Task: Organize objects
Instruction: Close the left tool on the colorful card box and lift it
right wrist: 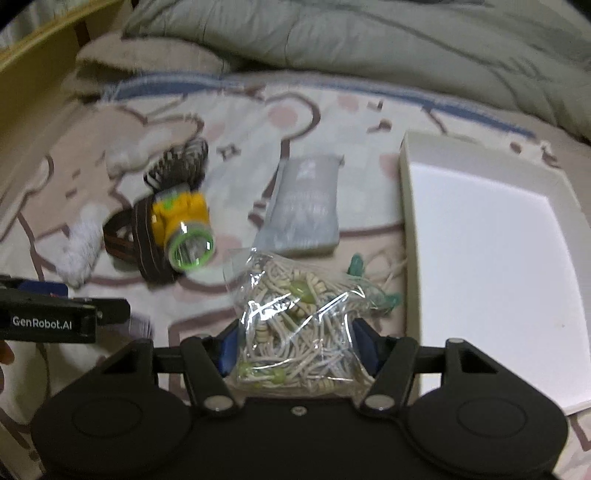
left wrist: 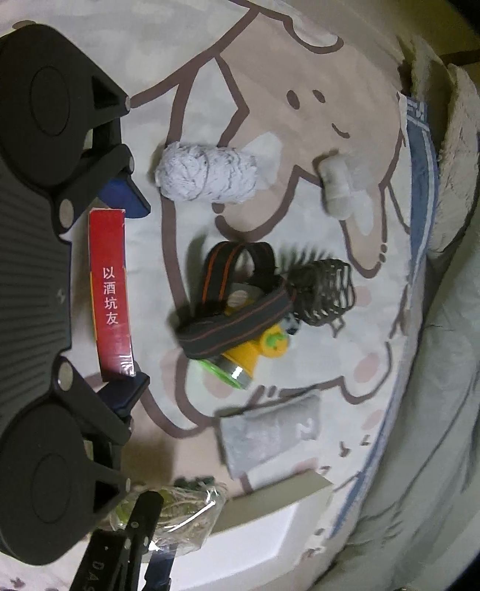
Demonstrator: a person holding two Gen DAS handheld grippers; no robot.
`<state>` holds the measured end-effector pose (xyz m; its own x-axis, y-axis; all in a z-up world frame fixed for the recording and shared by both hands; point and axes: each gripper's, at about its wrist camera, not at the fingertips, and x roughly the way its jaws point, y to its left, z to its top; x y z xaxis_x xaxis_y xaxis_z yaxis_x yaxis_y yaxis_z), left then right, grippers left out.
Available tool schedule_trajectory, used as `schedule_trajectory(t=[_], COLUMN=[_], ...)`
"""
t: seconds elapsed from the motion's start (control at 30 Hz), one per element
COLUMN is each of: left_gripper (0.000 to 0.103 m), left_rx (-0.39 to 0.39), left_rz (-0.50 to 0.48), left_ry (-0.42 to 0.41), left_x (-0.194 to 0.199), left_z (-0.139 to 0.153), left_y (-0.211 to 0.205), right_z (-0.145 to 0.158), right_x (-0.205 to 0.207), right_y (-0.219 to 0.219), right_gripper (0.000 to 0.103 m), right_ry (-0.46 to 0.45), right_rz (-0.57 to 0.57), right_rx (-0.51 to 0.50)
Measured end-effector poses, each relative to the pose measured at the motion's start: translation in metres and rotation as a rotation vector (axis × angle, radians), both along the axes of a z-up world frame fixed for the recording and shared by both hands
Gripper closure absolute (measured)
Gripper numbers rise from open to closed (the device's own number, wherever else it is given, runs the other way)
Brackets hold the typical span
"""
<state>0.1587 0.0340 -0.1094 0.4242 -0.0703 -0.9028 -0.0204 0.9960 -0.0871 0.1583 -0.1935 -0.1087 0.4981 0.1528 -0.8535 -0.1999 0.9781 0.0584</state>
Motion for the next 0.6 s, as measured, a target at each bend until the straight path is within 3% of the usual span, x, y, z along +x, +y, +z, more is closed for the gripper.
schedule_trajectory(t=[0.17,0.33,0.5,0.6], left_gripper=[0.013,0.013,0.013,0.012], left_rx=[-0.003,-0.004,0.097,0.074], left_rz=[0.006,-0.012,-0.119,-0.136], left_ry=[-0.015,0.087,0.115,0.182], left_x=[-0.003,-0.01,-0.033,-0.049], left_z=[0.007,-0.013,-0.024,-0.034], left_y=[-0.002,-0.006,-0.027,-0.026], right_z=[0.018,0.017,0.014,0.012], right_x=[-0.001,-0.007,-0.013,-0.014], right_y=[-0.011,-0.016,-0.018,-0.021], right_gripper=[0.039,0.039,0.039,0.039], right_ry=[-0.061,-0.044,-0.031,-0.019], right_rz=[-0.024,-0.029,-0.012,-0.009], right_rx=[0.02,0.02,0.013,0.015])
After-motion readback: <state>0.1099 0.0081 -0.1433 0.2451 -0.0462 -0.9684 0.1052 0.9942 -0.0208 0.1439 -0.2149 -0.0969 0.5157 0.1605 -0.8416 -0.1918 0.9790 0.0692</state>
